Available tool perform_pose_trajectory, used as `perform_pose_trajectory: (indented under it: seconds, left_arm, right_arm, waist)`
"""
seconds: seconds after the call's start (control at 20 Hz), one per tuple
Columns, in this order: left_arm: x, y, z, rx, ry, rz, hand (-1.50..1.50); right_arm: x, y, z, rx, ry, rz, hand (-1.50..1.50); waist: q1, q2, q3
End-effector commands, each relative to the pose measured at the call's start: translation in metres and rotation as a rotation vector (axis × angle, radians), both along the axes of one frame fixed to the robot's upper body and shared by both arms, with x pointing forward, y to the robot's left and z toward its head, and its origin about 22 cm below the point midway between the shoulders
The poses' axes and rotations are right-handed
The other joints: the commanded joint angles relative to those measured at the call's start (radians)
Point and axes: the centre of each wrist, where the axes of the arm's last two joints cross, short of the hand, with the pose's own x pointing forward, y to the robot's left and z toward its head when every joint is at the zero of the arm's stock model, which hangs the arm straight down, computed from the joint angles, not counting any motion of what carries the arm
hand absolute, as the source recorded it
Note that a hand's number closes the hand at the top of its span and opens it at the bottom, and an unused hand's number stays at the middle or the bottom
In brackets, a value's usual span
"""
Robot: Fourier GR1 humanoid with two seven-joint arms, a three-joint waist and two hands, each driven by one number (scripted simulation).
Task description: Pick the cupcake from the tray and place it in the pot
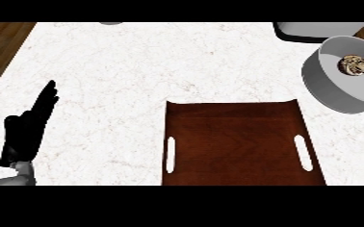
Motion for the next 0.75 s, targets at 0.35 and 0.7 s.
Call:
perform_pose_trajectory:
  seconds: [0.35, 0.7]
  left_arm:
    - [0.001, 0.001, -0.011, -0.001, 0.011, 0.028, 0.00]
    - [-0.015, 0.008, -0.001, 0.013, 0.018, 0.063, 0.00]
  right_arm:
    - [-0.031, -0.035, -0.011, 0.221, -0.134, 0.126, -1.50]
    - [-0.077, -0.061, -0.021, 0.236, -0.168, 0.154, -1.50]
  waist:
    - [-0.035, -0.014, -0.004]
    - [-0.053, -0.024, -0.006]
